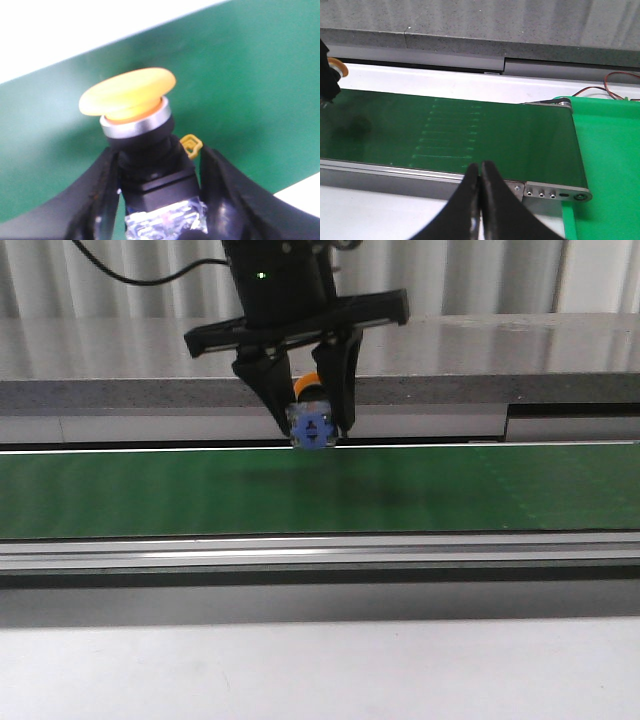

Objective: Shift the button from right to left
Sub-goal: 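Lift the held push-button up off the belt with the left gripper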

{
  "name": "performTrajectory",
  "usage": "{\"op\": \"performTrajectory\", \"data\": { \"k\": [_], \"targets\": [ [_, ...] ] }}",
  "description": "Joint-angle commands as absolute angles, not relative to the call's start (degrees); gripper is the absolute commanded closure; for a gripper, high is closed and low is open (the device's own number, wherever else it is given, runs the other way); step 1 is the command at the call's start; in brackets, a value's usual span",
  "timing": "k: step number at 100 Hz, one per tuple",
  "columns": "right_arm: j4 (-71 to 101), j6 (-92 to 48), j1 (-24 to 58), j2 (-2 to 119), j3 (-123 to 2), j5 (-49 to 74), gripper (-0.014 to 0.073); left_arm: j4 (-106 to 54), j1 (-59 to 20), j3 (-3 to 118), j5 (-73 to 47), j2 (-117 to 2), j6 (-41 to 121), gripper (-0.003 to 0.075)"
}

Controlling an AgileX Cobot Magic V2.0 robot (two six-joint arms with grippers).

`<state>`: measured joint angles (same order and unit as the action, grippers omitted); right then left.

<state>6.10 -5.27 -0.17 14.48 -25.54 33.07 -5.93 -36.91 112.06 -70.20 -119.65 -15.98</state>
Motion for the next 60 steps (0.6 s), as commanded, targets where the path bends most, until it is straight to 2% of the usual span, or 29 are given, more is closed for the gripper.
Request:
{"op": "performTrajectory", "data": {
  "k": [1, 33, 60],
  "targets": [
    [6.24, -5.63, -0.13, 14.91, -26.92, 28.48, 0.0662, -5.56, -35.91, 114.48, -71.75, -114.59, -15.03, 0.074],
    [6.24, -5.63, -0.13, 14.91, -26.92, 28.48, 0.0662, -5.45, -27.63, 114.12, -71.75, -110.95, -6.76, 0.074],
    [6.24, -5.63, -0.13, 14.91, -26.92, 28.48, 0.0662, -4.51, -16.65, 109.59, -71.75, -106.57, -0.56, 0.074]
  ]
}}
